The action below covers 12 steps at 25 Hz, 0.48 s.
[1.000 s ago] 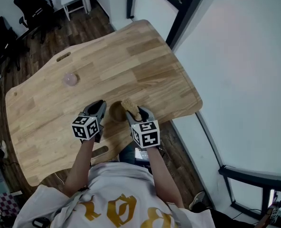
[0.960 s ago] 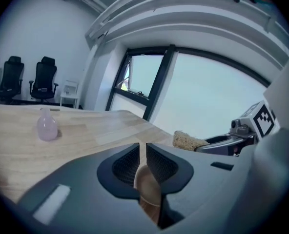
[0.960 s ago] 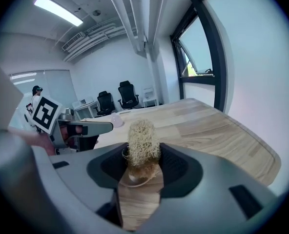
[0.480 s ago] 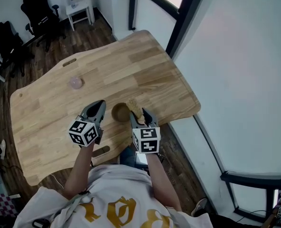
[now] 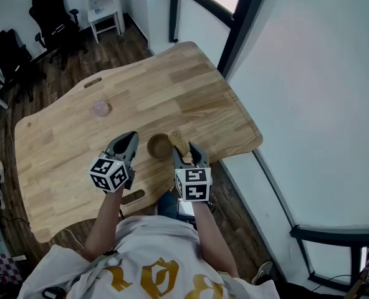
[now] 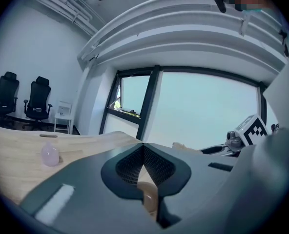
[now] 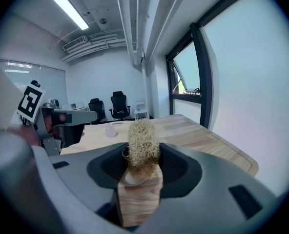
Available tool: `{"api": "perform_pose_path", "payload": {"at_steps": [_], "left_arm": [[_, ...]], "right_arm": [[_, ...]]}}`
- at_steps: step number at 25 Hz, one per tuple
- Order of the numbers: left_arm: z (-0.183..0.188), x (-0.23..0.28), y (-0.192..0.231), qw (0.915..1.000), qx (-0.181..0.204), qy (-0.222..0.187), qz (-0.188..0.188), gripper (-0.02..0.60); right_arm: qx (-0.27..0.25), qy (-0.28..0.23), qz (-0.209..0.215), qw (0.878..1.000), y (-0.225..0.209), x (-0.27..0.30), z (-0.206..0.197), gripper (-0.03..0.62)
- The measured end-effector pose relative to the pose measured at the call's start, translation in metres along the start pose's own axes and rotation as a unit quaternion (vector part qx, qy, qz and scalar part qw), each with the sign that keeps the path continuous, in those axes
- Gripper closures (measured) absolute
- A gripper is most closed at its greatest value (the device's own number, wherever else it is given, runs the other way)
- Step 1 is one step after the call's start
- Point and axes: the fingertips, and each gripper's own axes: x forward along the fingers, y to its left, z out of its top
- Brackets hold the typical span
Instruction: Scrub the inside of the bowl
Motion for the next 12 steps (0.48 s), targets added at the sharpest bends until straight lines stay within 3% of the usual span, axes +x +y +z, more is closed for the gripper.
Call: {"api": "perform_pose_path", "payload": {"at_steps": [12], "left_arm": [[-0.002, 0.0, 0.014, 0.9996, -0.027, 0.001, 0.005, 0.58]], "right_arm": [[-0.011, 0.006, 0.0, 1.0, 0.002, 0.004, 0.003, 0.413]]}}
